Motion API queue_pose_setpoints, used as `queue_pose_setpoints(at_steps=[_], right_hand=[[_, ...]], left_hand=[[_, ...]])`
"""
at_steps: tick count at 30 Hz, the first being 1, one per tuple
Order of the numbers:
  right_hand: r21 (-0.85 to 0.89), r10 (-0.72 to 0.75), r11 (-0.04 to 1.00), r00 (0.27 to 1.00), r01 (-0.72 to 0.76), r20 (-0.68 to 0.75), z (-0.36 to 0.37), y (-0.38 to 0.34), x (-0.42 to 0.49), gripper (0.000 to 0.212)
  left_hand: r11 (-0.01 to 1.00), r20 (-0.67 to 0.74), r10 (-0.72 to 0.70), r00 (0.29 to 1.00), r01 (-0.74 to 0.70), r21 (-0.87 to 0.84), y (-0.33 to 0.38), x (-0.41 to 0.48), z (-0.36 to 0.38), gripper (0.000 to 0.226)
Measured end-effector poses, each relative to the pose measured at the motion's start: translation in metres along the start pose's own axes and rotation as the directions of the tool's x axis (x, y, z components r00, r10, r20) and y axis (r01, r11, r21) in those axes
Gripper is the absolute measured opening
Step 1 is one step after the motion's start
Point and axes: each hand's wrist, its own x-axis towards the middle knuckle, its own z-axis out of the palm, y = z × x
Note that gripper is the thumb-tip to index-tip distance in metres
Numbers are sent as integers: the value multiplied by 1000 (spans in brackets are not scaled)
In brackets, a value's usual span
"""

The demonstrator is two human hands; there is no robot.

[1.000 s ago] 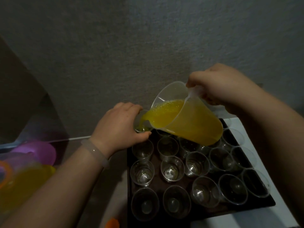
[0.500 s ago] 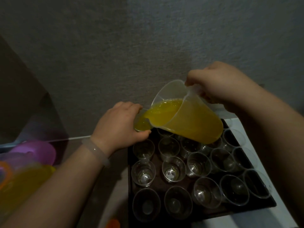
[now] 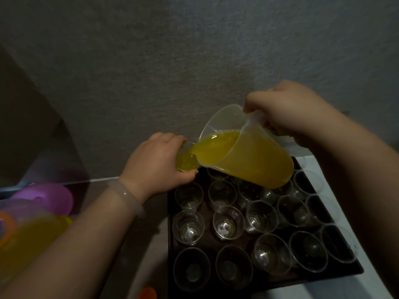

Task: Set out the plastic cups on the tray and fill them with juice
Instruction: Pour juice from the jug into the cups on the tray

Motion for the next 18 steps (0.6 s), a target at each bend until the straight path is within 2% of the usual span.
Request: queue_pose_setpoints(at_steps=[11,18], right_hand=[[23,16,1000,1000,-15,-8,0,3,1,36],[43,23,999,1000,-22,-4,0,7,-1,30]], left_hand=[[1000,-3,-13,1000,13,4,2,1,-4,71],[1000,0,-19,1000,19,0,3,3,-5,72]])
